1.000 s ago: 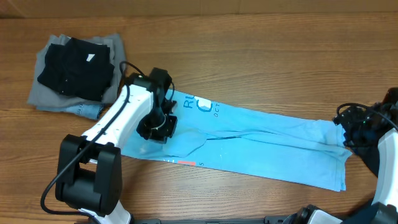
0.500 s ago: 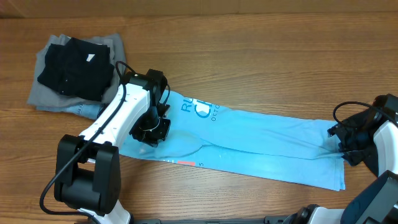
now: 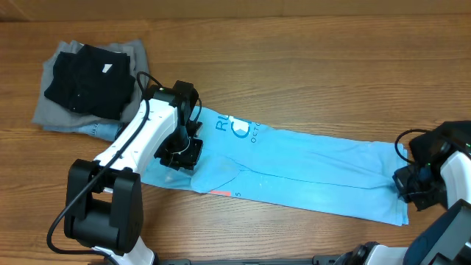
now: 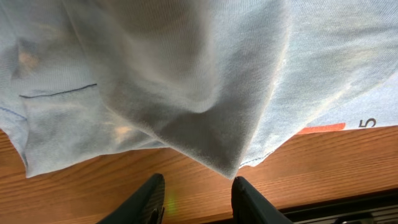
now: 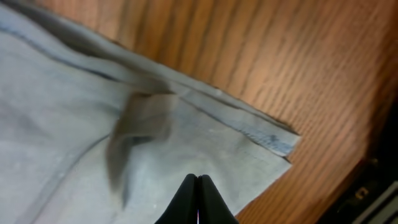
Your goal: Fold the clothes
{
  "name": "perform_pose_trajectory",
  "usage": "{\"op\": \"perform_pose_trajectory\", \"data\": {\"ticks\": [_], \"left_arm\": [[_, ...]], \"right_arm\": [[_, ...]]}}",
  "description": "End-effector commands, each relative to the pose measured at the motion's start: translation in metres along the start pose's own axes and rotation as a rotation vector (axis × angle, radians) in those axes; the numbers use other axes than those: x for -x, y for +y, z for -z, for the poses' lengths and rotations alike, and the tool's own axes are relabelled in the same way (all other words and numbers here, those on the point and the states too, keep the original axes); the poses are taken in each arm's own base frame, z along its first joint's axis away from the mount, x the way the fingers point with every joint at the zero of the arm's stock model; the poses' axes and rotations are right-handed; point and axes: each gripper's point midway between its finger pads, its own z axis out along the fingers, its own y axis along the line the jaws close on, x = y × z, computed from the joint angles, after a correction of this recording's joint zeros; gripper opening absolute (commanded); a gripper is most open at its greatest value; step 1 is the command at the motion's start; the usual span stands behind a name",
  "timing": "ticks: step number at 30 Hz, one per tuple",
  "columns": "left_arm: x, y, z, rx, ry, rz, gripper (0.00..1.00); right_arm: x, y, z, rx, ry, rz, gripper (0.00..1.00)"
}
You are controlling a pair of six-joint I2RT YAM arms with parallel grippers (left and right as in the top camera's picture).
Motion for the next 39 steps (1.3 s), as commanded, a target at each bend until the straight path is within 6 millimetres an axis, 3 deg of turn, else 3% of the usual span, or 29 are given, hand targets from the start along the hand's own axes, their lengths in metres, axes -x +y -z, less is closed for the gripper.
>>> {"op": "perform_pose_trajectory", "data": {"ticks": [1, 4, 5, 6, 9, 12, 15, 18, 21, 24, 26, 28, 31, 34, 38, 39], "left_arm": [[0.004, -0.002, 0.004, -0.017, -0.015, 0.002, 0.40], [0.004, -0.002, 0.004, -0.017, -0.015, 0.002, 0.40], [0.004, -0.002, 0.004, -0.017, -0.015, 0.002, 0.40], [0.004, -0.002, 0.004, -0.017, -0.014, 0.002, 0.40], [0.004, -0.002, 0.004, -0.017, -0.015, 0.002, 0.40], [0.004, -0.002, 0.004, -0.016, -0.016, 0.002, 0.40], [0.005, -0.002, 0.004, -0.016, -0.019, 0.002, 0.41], [0.005, -0.002, 0.004, -0.017, -0.017, 0.002, 0.40], [0.005, -0.002, 0.004, -0.017, -0.018, 0.002, 0.40], [0.003, -0.002, 0.004, -0.016, -0.010, 0.002, 0.40], [0.002, -0.002, 0.004, -0.016, -0.009, 0.002, 0.40], [0.002, -0.002, 0.004, -0.015, -0.008, -0.007, 0.40], [0.002, -0.002, 0.004, -0.015, -0.007, -0.009, 0.41], [0.003, -0.002, 0.004, -0.016, -0.012, -0.009, 0.48], [0.007, 0.000, 0.015, -0.021, -0.025, 0.019, 0.45], [0.012, 0.002, 0.026, -0.027, -0.047, 0.030, 0.45]], "right_arm": [[0.009, -0.006, 0.000, -0.009, -0.022, -0.051, 0.09], [0.011, 0.018, 0.003, 0.125, -0.008, -0.033, 0.13], [0.003, 0.050, 0.010, 0.302, 0.035, 0.098, 0.14], [-0.004, 0.067, 0.017, 0.411, 0.067, 0.166, 0.13], [-0.007, 0.083, 0.025, 0.512, 0.084, 0.186, 0.04], [0.000, 0.090, 0.029, 0.546, 0.058, 0.184, 0.04], [0.018, 0.069, 0.017, 0.397, -0.017, 0.072, 0.04], [0.035, 0.016, -0.001, 0.100, -0.126, -0.116, 0.09], [0.032, -0.005, -0.021, 0.005, -0.158, -0.185, 0.14], [0.014, -0.015, -0.042, -0.021, -0.117, -0.196, 0.04], [0.012, -0.016, -0.040, -0.025, -0.111, -0.195, 0.04], [0.014, -0.004, -0.021, 0.038, -0.091, -0.181, 0.04], [0.027, 0.022, 0.030, 0.188, -0.128, -0.121, 0.05], [0.038, 0.043, 0.072, 0.329, -0.198, -0.026, 0.19], [0.022, 0.077, 0.096, 0.538, -0.168, 0.180, 0.33], [0.013, 0.088, 0.103, 0.615, -0.144, 0.261, 0.37]]}}
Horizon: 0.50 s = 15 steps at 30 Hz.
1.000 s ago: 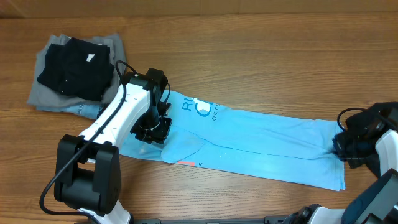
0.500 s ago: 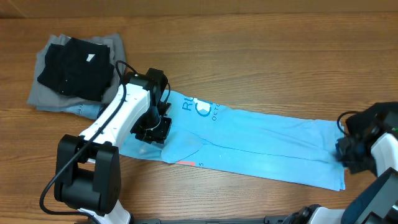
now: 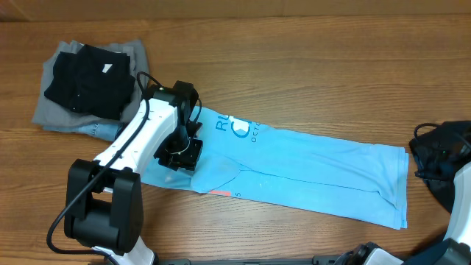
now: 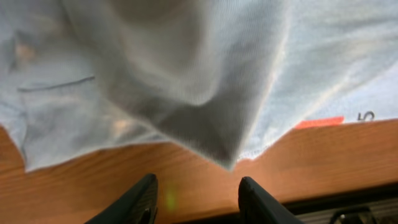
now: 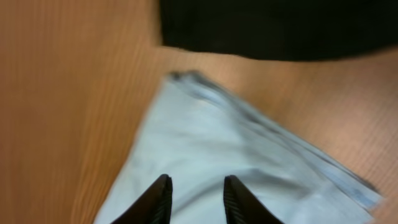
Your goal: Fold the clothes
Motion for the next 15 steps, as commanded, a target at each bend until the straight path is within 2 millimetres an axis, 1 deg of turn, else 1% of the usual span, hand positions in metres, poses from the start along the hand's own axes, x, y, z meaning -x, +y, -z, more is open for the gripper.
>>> {"op": "perform_pose_trajectory", "data": {"ticks": [1, 2, 3, 4, 5, 6, 7, 9, 10, 11, 12, 15], "left_arm": [[0.018, 0.004, 0.030, -0.027, -0.076, 0.036, 0.46], [0.025, 0.010, 0.049, -0.034, -0.119, 0.058, 0.53], [0.032, 0.014, 0.063, -0.043, -0.158, 0.073, 0.69], [0.040, 0.014, 0.078, -0.082, -0.208, 0.085, 0.80], [0.047, 0.010, 0.089, -0.134, -0.244, 0.075, 0.83], [0.049, 0.005, 0.092, -0.171, -0.256, 0.055, 0.84], [0.047, 0.005, 0.090, -0.176, -0.246, 0.053, 0.83], [0.035, -0.006, 0.074, -0.201, -0.179, 0.042, 0.80], [0.025, -0.017, 0.061, -0.223, -0.127, 0.026, 0.77], [0.019, -0.024, 0.050, -0.231, -0.092, 0.012, 0.75], [0.010, -0.031, 0.034, -0.224, -0.048, 0.007, 0.74], [-0.002, -0.047, 0.003, -0.224, 0.005, -0.012, 0.74]], "right_arm": [[-0.023, 0.045, 0.011, 0.272, 0.116, 0.221, 0.39], [-0.032, 0.058, 0.017, 0.360, 0.148, 0.283, 0.43], [-0.035, 0.062, 0.019, 0.392, 0.160, 0.297, 0.46], [-0.038, 0.067, 0.022, 0.428, 0.175, 0.307, 0.48], [-0.039, 0.068, 0.022, 0.435, 0.179, 0.307, 0.49], [-0.039, 0.068, 0.022, 0.435, 0.178, 0.307, 0.49], [-0.039, 0.068, 0.022, 0.435, 0.179, 0.306, 0.50], [-0.040, 0.067, 0.021, 0.429, 0.182, 0.305, 0.50], [-0.039, 0.065, 0.020, 0.420, 0.177, 0.305, 0.51], [-0.038, 0.064, 0.019, 0.412, 0.173, 0.305, 0.52], [-0.038, 0.064, 0.019, 0.409, 0.171, 0.305, 0.52], [-0.039, 0.063, 0.018, 0.408, 0.174, 0.304, 0.52]]}}
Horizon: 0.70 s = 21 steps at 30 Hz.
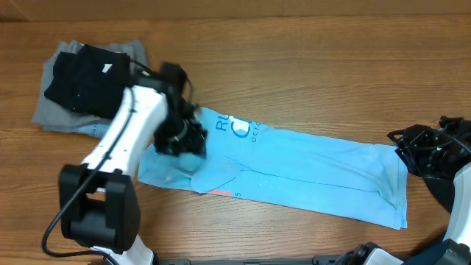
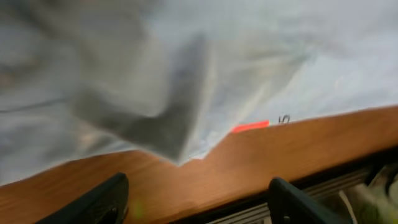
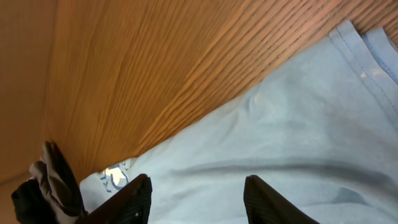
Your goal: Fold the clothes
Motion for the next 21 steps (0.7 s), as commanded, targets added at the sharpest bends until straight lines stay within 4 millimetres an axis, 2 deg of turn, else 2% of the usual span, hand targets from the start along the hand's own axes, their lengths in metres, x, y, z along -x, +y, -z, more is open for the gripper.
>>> {"op": "perform_pose_trajectory", "data": {"ticks": [1, 3, 7, 10, 14, 19, 21], "left_arm": [[-0.019, -0.022, -0.034, -0.053, 0.065, -0.035, 0.75], [-0.018, -0.032, -0.046, -0.056, 0.052, -0.112, 0.73], [-0.016, -0.032, -0.060, 0.053, 0.031, -0.207, 0.68], [-0.007, -0.047, -0.068, 0.139, -0.019, -0.415, 0.67], [0.004, -0.057, -0.073, 0.290, -0.077, -0.575, 0.68], [0.001, -0.068, -0.080, 0.379, -0.077, -0.691, 0.52], [0.000, -0.067, -0.082, 0.388, -0.075, -0.705, 0.50]], "right_arm": [[0.001, 0.003, 0.001, 0.012, -0.003, 0.021, 0.52], [0.000, 0.001, -0.001, 0.012, -0.003, 0.018, 0.52], [-0.002, -0.002, -0.004, 0.011, 0.001, 0.015, 0.53], [-0.003, -0.003, -0.006, 0.010, 0.004, 0.013, 0.53], [-0.003, -0.003, -0.006, 0.009, 0.003, 0.013, 0.53], [-0.003, -0.003, -0.006, 0.009, 0.003, 0.013, 0.53], [-0.003, -0.003, -0.006, 0.009, 0.003, 0.013, 0.53]]}}
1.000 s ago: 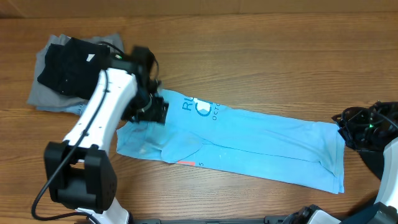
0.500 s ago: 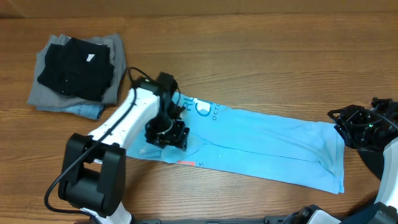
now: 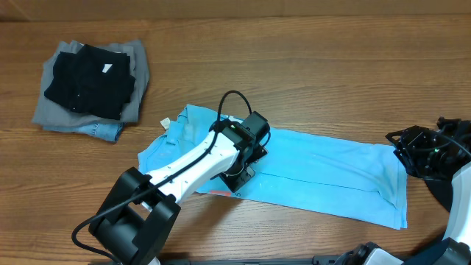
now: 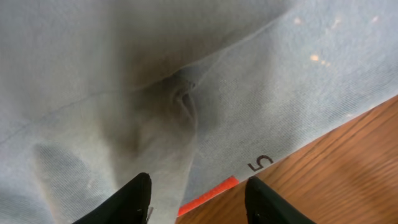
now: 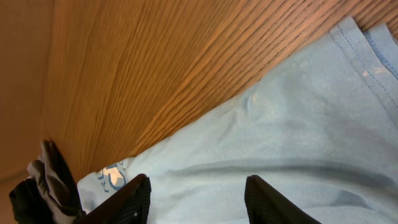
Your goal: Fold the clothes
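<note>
A long light blue garment (image 3: 324,173) lies stretched across the table, its left end (image 3: 180,125) rumpled. My left gripper (image 3: 241,175) hovers open over the garment's middle near the front edge. In the left wrist view the left gripper (image 4: 199,202) has nothing between its fingers, with a puckered crease (image 4: 183,102) and a red tag (image 4: 208,194) beneath. My right gripper (image 3: 403,151) stands open just off the garment's right end. In the right wrist view the right gripper (image 5: 199,202) looks along the blue cloth (image 5: 280,143), holding nothing.
A folded stack of clothes (image 3: 88,85), black on grey on denim, sits at the back left. The wooden table (image 3: 331,73) runs bare behind the garment. The left arm (image 3: 184,165) lies across the garment's left half.
My left gripper has moved from the garment's left end to its middle, still open. The left end now lies uncovered and rumpled. The right gripper has not moved.
My left gripper stood slightly open over the garment's left part while the right was shut at the right hem corner. Then the right gripper was open and off to the right, the hem flat. The left then opened wide and now is at the middle.
</note>
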{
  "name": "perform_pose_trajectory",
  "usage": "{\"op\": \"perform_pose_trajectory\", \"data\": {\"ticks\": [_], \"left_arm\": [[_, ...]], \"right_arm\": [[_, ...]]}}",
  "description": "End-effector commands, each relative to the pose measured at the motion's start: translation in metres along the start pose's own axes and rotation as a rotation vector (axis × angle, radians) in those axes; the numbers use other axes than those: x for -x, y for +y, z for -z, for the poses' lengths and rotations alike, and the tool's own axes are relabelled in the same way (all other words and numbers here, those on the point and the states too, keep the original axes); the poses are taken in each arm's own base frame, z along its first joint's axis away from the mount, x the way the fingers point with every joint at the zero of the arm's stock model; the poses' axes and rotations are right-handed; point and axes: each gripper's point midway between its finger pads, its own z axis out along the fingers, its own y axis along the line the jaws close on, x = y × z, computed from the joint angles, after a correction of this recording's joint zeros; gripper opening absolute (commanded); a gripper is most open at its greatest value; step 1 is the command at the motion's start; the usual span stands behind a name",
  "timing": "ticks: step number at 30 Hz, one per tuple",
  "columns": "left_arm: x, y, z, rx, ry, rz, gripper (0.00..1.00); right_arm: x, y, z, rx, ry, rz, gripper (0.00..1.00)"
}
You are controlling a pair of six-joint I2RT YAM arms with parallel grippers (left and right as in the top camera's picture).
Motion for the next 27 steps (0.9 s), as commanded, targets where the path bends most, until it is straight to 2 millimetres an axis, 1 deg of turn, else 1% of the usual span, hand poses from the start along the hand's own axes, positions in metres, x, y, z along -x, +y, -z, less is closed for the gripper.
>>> {"op": "perform_pose_trajectory", "data": {"ticks": [1, 3, 7, 10, 12, 15, 17, 19, 20, 21, 24, 25, 27], "left_arm": [[-0.006, 0.010, -0.007, 0.072, 0.022, -0.059, 0.49], [-0.008, 0.013, -0.011, 0.089, 0.023, -0.063, 0.48], [-0.010, 0.012, -0.019, 0.089, 0.019, -0.067, 0.47], [-0.012, 0.012, -0.022, 0.090, 0.019, -0.068, 0.41], [-0.011, 0.013, -0.025, 0.093, 0.012, -0.067, 0.33], [-0.012, 0.014, -0.030, 0.105, 0.004, -0.066, 0.27], [-0.013, 0.017, -0.030, 0.119, 0.007, -0.066, 0.21], [-0.011, 0.017, -0.030, 0.119, 0.003, -0.074, 0.08], [-0.011, 0.017, -0.029, 0.119, 0.003, -0.073, 0.04], [-0.009, 0.017, -0.026, 0.120, 0.003, -0.073, 0.04], [0.003, 0.019, -0.001, 0.121, -0.008, -0.051, 0.04], [0.010, 0.020, 0.010, 0.123, -0.023, -0.050, 0.04], [0.023, 0.023, 0.025, 0.128, -0.057, -0.047, 0.04]], "right_arm": [[-0.001, 0.001, -0.001, 0.008, 0.001, 0.012, 0.53], [-0.001, 0.001, -0.001, 0.008, 0.001, 0.012, 0.53], [-0.001, 0.001, -0.001, 0.008, 0.000, 0.012, 0.53], [-0.001, 0.001, -0.001, 0.008, 0.001, 0.012, 0.53], [-0.001, 0.001, -0.001, 0.008, 0.001, 0.012, 0.53], [-0.001, 0.001, -0.001, 0.008, 0.001, 0.012, 0.53], [-0.001, 0.001, -0.001, 0.008, 0.001, 0.012, 0.53], [-0.001, 0.001, -0.001, 0.008, 0.001, 0.012, 0.53], [-0.001, 0.001, -0.001, 0.008, 0.001, 0.012, 0.53], [-0.001, 0.001, -0.001, 0.008, 0.001, 0.012, 0.53], [-0.001, 0.001, -0.001, 0.008, 0.000, 0.012, 0.53], [-0.001, 0.001, -0.001, 0.008, 0.000, 0.012, 0.53], [-0.001, 0.001, -0.001, 0.008, 0.000, 0.012, 0.53]]}}
